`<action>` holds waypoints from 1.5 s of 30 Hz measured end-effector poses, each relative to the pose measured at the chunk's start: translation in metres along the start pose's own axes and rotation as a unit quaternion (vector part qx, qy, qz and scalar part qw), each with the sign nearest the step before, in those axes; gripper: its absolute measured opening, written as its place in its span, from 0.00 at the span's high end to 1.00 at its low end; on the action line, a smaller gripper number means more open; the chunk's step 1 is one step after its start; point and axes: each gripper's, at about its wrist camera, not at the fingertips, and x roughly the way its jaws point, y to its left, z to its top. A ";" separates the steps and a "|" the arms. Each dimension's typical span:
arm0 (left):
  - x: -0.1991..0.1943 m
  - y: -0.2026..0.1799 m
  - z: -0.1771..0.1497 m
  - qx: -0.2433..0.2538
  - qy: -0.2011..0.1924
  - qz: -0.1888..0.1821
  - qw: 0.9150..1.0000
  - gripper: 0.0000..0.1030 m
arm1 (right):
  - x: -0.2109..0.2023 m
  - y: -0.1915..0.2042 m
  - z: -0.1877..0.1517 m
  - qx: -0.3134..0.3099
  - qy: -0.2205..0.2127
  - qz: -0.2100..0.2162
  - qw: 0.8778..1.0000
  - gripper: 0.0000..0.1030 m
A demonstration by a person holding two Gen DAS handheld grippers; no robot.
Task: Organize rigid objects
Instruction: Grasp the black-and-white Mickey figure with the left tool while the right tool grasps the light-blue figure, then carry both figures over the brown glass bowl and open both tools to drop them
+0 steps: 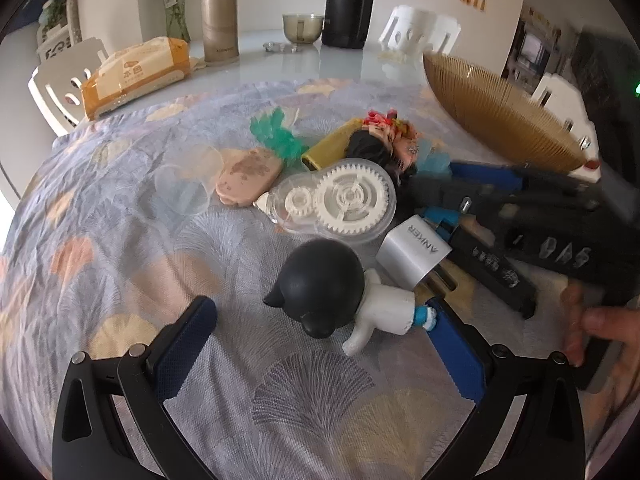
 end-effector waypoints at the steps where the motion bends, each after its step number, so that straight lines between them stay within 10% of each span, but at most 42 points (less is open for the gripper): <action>1: 0.000 -0.004 -0.001 0.006 0.005 0.008 1.000 0.00 | -0.001 -0.002 -0.001 0.008 -0.001 0.011 1.000 0.57; 4: -0.001 -0.009 0.000 0.017 0.004 0.011 1.000 0.08 | -0.006 -0.004 0.000 0.017 -0.011 0.026 0.999 0.63; 5: -0.004 -0.007 0.000 0.014 -0.003 0.005 1.000 0.30 | -0.009 -0.004 0.000 0.016 -0.018 0.030 0.999 0.63; 15: -0.034 0.026 -0.005 -0.069 -0.069 -0.017 0.995 0.31 | -0.052 -0.013 -0.002 0.061 -0.095 0.072 0.991 0.64; 24: -0.075 0.008 0.061 -0.027 -0.109 -0.005 0.994 0.31 | -0.124 -0.031 0.047 0.114 -0.113 0.100 0.982 0.63; 32: -0.056 -0.072 0.141 0.035 -0.155 -0.072 0.985 0.31 | -0.120 -0.109 0.067 0.232 -0.117 0.024 0.965 0.63; 45: 0.027 -0.154 0.170 0.108 -0.097 -0.124 0.982 0.30 | -0.088 -0.175 0.060 0.288 -0.087 -0.039 0.953 0.62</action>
